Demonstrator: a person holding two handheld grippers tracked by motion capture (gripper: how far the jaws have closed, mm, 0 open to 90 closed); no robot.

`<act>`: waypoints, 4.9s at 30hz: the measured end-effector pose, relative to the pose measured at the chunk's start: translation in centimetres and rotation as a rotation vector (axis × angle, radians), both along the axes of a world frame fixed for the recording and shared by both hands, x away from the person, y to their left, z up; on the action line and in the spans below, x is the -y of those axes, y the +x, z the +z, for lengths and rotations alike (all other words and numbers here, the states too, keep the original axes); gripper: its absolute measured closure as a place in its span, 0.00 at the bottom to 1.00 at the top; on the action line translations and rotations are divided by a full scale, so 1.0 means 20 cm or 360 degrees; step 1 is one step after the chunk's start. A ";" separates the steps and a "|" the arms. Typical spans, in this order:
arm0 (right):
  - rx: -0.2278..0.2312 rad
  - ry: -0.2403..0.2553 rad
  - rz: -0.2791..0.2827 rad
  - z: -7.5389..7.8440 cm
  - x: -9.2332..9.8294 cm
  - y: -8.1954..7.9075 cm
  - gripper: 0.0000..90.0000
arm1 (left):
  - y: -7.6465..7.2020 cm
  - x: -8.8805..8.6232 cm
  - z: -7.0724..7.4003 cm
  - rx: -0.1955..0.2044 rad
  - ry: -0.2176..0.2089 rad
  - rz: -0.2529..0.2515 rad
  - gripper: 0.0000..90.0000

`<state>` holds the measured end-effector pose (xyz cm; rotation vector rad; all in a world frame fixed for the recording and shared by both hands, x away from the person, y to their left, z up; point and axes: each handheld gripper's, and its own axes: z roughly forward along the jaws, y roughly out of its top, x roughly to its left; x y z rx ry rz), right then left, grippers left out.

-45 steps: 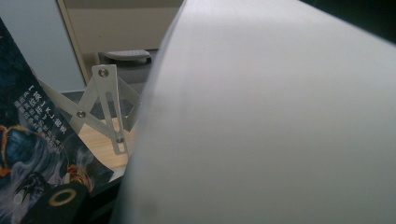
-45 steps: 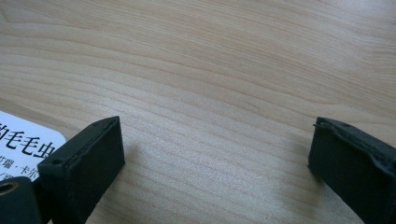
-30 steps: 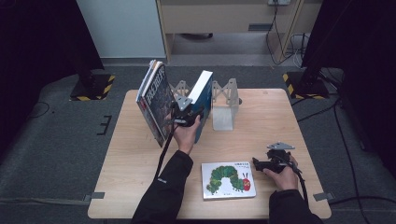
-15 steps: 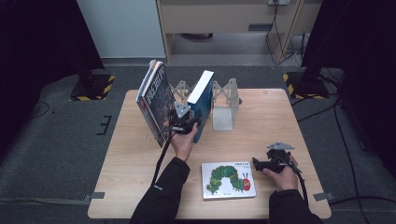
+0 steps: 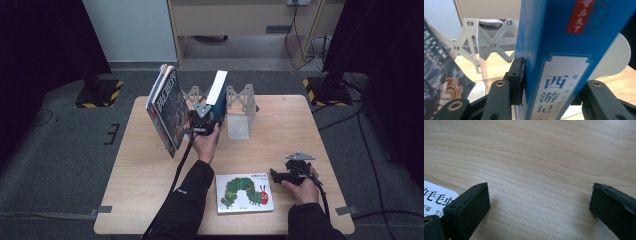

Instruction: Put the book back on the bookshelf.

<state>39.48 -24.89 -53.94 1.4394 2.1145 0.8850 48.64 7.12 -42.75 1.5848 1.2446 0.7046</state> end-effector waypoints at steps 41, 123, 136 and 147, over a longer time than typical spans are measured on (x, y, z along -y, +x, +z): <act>-0.0008 0.0001 0.0006 0.00 0.00 0.00 0.03 | -0.03 0.08 -0.03 -0.0037 0.0002 -0.0098 0.59; -0.0225 0.0181 0.0207 0.13 -0.21 -0.20 0.16 | -0.68 -0.25 -0.54 -0.0509 0.0122 -0.0865 0.21; -0.0294 0.0203 0.0237 0.10 -0.24 -0.19 0.25 | -0.67 -0.25 -0.54 -0.0508 0.0115 -0.0874 0.21; -0.0307 0.0217 0.0253 0.10 -0.24 -0.20 0.29 | -0.70 -0.27 -0.51 -0.0531 0.0195 -0.0854 0.31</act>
